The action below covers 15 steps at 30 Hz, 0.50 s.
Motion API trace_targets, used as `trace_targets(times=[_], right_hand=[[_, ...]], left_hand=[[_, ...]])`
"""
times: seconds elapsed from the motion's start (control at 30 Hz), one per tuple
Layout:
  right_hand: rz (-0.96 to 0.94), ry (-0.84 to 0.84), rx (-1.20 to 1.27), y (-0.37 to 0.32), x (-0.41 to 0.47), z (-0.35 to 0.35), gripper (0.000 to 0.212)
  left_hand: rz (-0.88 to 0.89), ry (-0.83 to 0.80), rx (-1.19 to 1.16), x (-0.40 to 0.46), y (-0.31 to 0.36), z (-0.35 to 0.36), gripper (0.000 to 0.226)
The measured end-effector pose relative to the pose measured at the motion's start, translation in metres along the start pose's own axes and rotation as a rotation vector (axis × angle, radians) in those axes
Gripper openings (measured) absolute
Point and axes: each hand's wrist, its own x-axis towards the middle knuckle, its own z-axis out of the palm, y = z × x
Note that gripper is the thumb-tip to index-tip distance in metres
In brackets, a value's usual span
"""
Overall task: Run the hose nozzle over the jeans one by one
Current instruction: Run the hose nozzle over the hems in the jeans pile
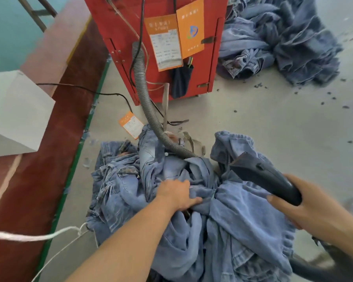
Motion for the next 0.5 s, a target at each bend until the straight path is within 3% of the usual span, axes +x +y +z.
trace_targets(times=[0.13, 0.3, 0.43, 0.5], right_hand=[[-0.025, 0.033, 0.025, -0.005, -0.005, -0.004, 0.010], [-0.051, 0.037, 0.084, -0.010, -0.018, -0.008, 0.013], [-0.017, 0.031, 0.015, 0.005, -0.028, -0.001, 0.018], [0.046, 0.076, -0.053, 0.026, -0.030, -0.001, 0.027]], left_hand=[[0.025, -0.112, -0.083, -0.044, 0.024, 0.014, 0.074], [-0.061, -0.646, -0.527, -0.107, 0.050, 0.049, 0.083], [-0.200, -0.753, -0.865, -0.118, 0.041, 0.041, 0.102], [-0.222, -0.642, -0.750, -0.115, 0.031, 0.037, 0.103]])
